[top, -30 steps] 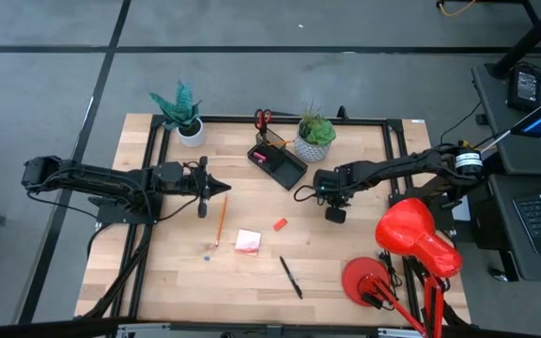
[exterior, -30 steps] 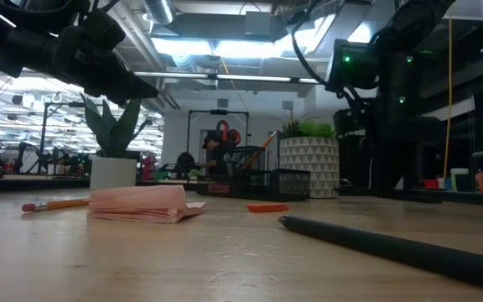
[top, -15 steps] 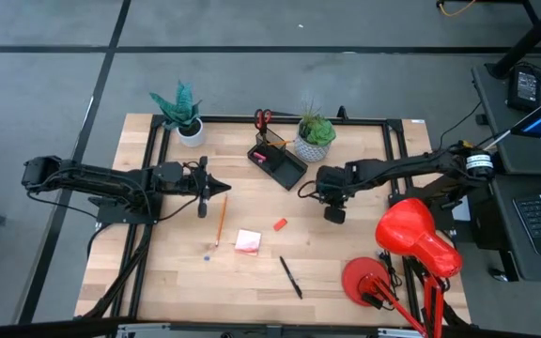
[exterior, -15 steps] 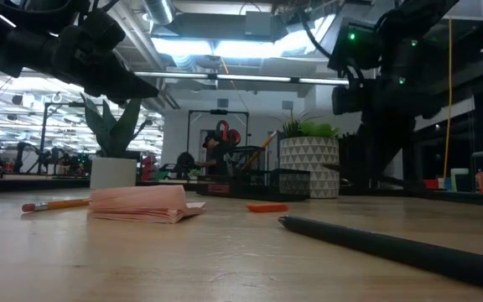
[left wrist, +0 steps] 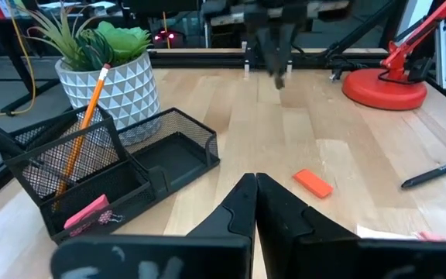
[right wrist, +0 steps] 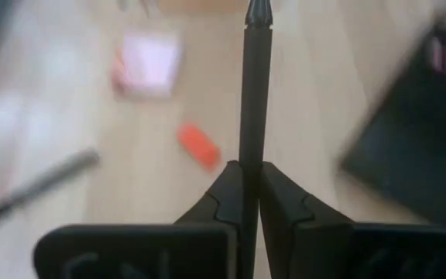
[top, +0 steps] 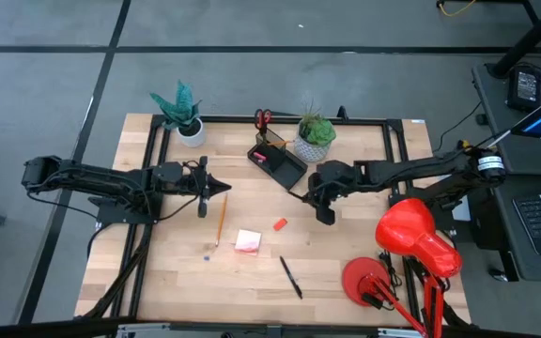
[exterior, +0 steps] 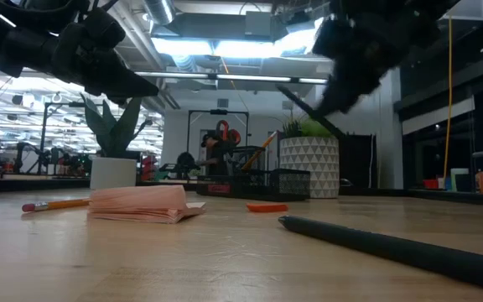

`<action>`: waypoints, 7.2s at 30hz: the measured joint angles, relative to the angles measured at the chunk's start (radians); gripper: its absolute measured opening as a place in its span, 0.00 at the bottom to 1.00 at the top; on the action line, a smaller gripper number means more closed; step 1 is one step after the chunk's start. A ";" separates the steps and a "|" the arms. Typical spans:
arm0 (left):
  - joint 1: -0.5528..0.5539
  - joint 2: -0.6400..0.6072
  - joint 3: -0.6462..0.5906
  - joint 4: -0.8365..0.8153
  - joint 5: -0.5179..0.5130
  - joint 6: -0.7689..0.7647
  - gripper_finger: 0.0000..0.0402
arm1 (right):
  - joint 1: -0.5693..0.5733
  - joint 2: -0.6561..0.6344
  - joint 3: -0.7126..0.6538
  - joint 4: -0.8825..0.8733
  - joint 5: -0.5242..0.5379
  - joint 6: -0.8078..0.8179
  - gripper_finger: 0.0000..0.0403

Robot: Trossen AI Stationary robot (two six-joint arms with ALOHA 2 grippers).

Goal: Pick and place office supplies into organizer
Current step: Put the black pen into the black desk organizer, then put the blue binder clip into the black desk organizer

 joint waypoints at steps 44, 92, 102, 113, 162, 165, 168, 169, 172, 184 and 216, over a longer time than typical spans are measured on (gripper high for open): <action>0.003 0.000 0.000 0.165 0.102 0.112 0.01 | -0.101 0.151 -0.103 0.887 0.175 -0.177 0.05; 0.003 0.000 0.000 0.094 0.105 0.093 0.01 | -0.324 0.522 0.167 0.951 0.299 -0.145 0.05; 0.003 0.000 0.000 0.094 0.105 0.093 0.01 | -0.325 0.591 0.167 1.000 0.300 -0.142 0.05; 0.003 0.000 0.000 0.094 0.105 0.093 0.01 | -0.325 0.595 0.167 0.995 0.297 -0.065 0.09; 0.001 0.000 0.000 0.094 0.126 0.050 0.01 | -0.138 0.372 0.165 0.729 0.290 -0.197 0.28; -0.013 0.000 0.000 0.094 0.178 0.064 0.01 | -0.085 0.361 0.166 0.693 0.289 -0.201 0.21; -0.048 0.000 0.000 0.094 0.189 0.065 0.00 | -0.037 0.348 0.166 0.664 0.289 -0.202 0.11; -0.061 0.000 0.000 0.094 0.185 0.066 0.00 | -0.021 0.344 0.166 0.656 0.290 -0.202 0.08; -0.101 0.000 0.000 0.093 0.183 0.065 0.00 | 0.023 0.335 0.166 0.615 0.290 -0.202 0.02; -0.381 0.000 0.000 0.010 -0.086 -0.063 0.00 | 0.138 0.303 0.077 0.631 0.344 -0.171 0.01; -0.816 0.359 0.242 -0.320 -0.151 -0.694 0.00 | 0.452 0.344 0.047 0.743 0.517 -0.040 0.02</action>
